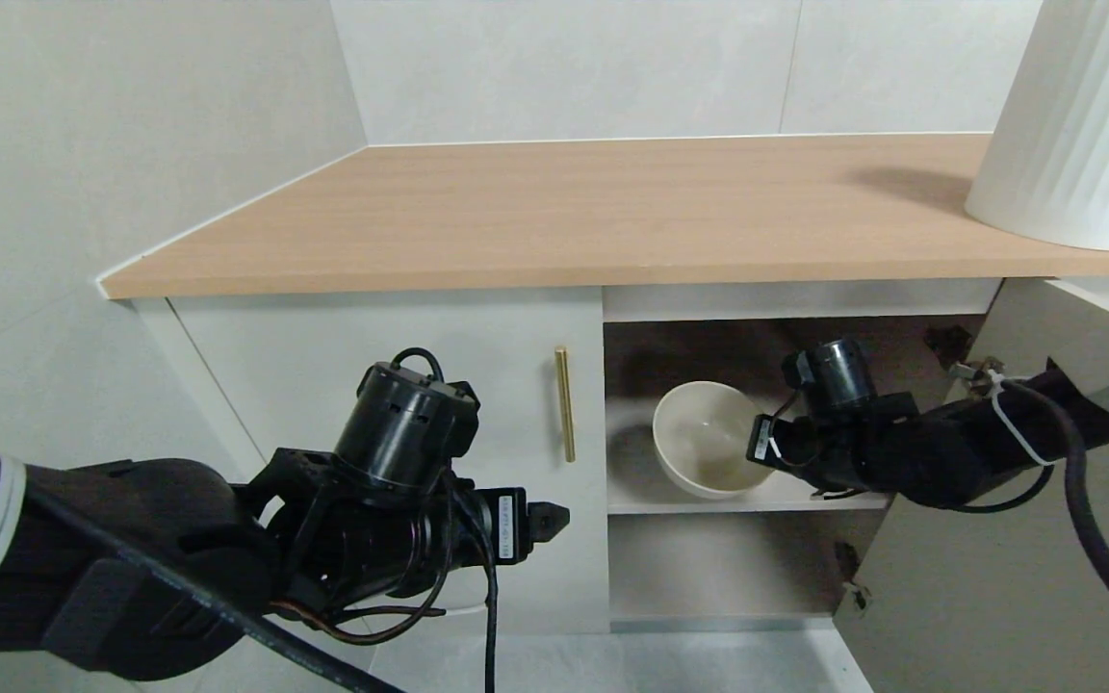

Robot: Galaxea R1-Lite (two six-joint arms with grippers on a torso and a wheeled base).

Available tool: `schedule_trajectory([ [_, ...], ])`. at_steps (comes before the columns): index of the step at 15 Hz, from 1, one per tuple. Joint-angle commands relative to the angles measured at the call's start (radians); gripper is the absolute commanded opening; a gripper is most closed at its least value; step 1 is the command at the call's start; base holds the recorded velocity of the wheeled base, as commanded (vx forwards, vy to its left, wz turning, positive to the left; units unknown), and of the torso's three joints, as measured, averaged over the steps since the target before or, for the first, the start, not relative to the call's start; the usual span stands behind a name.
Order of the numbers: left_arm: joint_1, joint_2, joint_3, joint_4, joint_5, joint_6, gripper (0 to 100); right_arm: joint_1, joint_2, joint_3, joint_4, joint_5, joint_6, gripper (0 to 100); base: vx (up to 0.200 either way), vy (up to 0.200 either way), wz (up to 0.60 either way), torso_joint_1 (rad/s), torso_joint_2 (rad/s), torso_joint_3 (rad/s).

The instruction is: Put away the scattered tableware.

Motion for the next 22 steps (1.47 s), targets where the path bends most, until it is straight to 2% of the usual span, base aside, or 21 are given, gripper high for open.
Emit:
schedule_trajectory([
  [1, 0.0, 0.004, 0.001, -0.001, 0.001, 0.0, 100, -0.016, 0.068, -0.042, 0.0, -0.026, 0.024, 0, 0.0, 0.0, 0.0, 0.0, 0.0, 0.0],
  [8, 0.0, 0.009, 0.002, 0.001, 0.001, 0.0, 100, -0.074, 0.134, -0.113, 0.003, -0.061, 0.055, 0, 0.0, 0.0, 0.0, 0.0, 0.0, 0.0],
  [22, 0.0, 0.007, 0.004, 0.001, 0.001, 0.0, 100, -0.093, 0.197, -0.171, 0.006, -0.086, 0.056, 0, 0.0, 0.0, 0.0, 0.0, 0.0, 0.0],
])
